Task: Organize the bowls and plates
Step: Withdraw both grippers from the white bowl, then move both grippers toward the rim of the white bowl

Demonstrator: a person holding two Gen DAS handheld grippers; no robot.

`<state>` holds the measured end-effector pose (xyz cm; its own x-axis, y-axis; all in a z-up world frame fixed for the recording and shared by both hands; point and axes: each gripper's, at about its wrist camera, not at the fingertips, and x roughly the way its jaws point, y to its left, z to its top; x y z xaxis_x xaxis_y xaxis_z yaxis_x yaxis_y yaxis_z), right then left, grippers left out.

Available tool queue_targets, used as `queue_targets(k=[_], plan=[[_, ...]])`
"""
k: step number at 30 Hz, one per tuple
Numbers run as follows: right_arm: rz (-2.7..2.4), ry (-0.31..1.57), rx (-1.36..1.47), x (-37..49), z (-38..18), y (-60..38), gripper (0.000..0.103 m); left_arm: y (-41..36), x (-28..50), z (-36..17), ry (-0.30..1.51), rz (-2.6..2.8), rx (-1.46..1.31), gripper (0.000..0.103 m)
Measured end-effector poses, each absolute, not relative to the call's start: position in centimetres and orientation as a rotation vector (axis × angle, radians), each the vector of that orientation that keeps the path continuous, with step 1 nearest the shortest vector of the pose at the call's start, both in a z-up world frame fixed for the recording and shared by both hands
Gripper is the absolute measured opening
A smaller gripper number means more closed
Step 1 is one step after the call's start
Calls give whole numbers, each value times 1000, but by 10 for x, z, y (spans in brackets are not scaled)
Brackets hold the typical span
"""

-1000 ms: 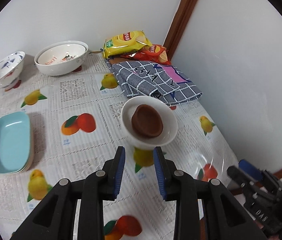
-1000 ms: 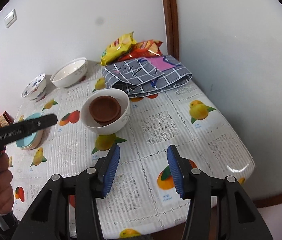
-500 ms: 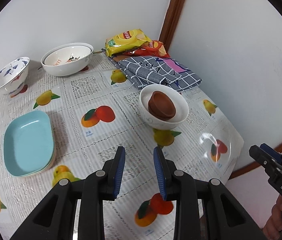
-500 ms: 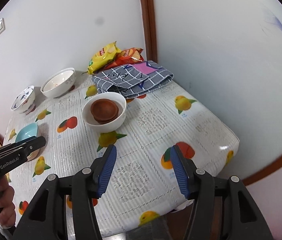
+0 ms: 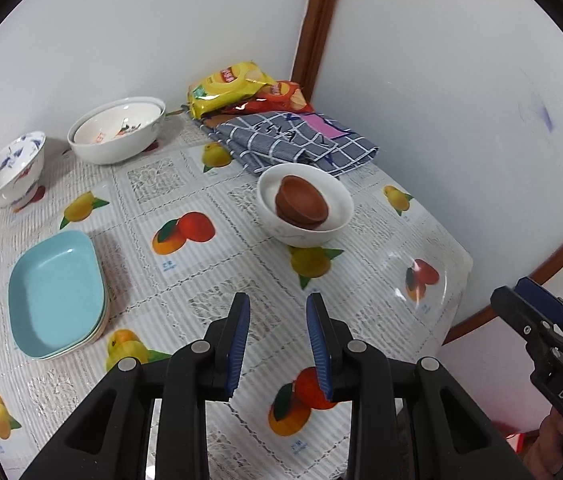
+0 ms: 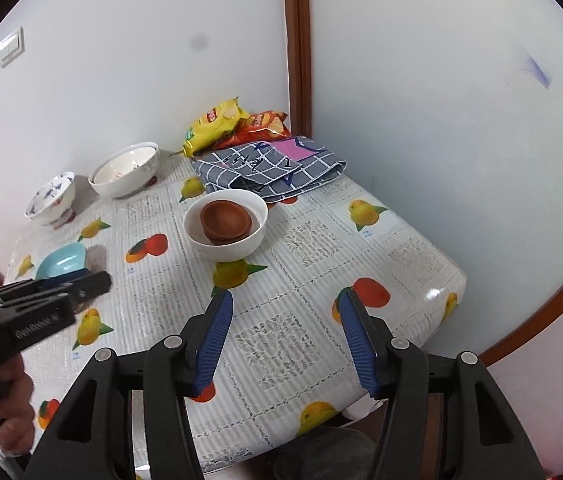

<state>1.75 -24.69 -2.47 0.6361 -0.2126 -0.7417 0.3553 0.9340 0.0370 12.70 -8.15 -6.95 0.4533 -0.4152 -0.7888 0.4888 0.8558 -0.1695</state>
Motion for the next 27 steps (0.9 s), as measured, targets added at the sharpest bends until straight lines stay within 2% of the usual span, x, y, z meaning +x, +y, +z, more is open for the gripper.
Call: queue_targets(k=[6, 15, 22, 27], plan=[[-296, 814, 179, 7, -26, -261, 56, -91, 109, -63, 897, -540, 88, 28], [-210, 860, 218, 15, -42, -297, 56, -101, 129, -73, 948, -441, 20, 28], [-159, 786, 217, 63, -36, -325, 57, -105, 168, -78, 981, -367, -16, 28], [-147, 821, 206, 113, -50, -326, 58, -118, 201, -89, 1032, -361, -22, 28]])
